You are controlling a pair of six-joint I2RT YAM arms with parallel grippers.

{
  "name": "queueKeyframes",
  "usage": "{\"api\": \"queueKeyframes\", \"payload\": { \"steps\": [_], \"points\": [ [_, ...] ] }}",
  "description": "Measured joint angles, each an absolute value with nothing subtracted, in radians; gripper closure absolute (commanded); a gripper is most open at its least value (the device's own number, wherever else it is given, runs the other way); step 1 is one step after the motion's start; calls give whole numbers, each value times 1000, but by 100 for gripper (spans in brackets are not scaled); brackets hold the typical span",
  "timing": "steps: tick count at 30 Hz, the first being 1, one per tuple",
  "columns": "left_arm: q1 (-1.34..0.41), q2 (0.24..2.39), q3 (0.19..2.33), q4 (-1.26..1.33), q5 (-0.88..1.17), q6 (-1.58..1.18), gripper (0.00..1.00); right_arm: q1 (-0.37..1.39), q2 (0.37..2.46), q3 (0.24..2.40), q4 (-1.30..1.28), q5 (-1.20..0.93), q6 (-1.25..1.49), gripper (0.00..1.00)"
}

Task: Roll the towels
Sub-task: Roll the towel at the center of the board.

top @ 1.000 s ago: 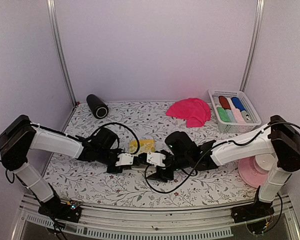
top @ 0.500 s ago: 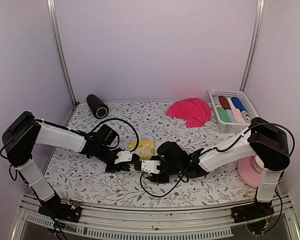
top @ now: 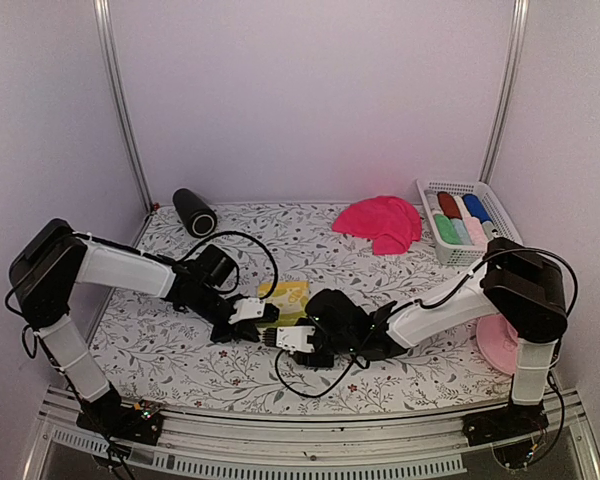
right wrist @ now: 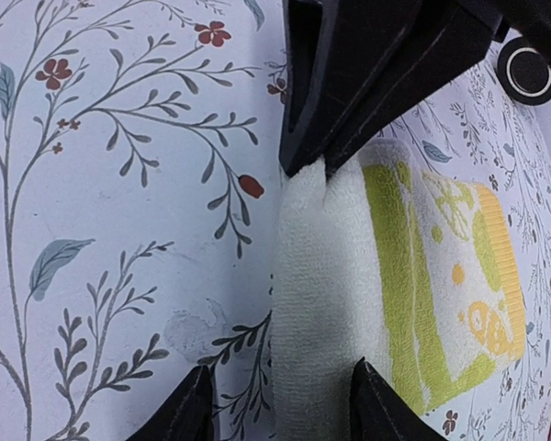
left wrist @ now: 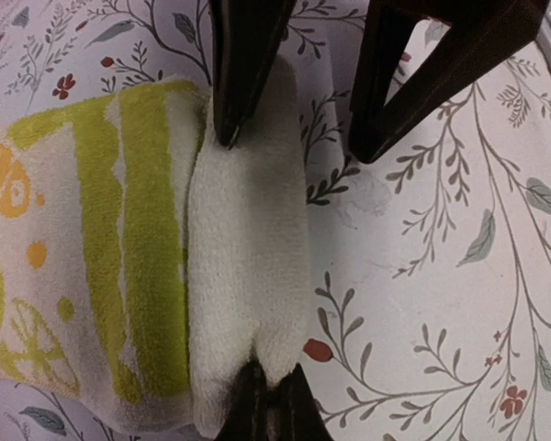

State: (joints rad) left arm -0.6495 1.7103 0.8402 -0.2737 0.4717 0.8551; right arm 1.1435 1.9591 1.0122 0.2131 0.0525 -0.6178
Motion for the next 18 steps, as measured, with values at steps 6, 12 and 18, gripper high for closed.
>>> {"api": "queueKeyframes", "payload": {
  "steps": [6, 12, 18],
  "points": [
    [-647, 1717, 849, -286, 479, 856, 100, 1144, 2000, 1059, 205, 108, -617, 79],
    [-643, 1717, 849, -295, 487, 867, 99, 1145, 2016, 1090, 169, 130, -603, 92],
    [-629, 1694, 841, -298, 496, 877, 69, 1144, 2016, 1114, 122, 99, -583, 95]
  ]
}}
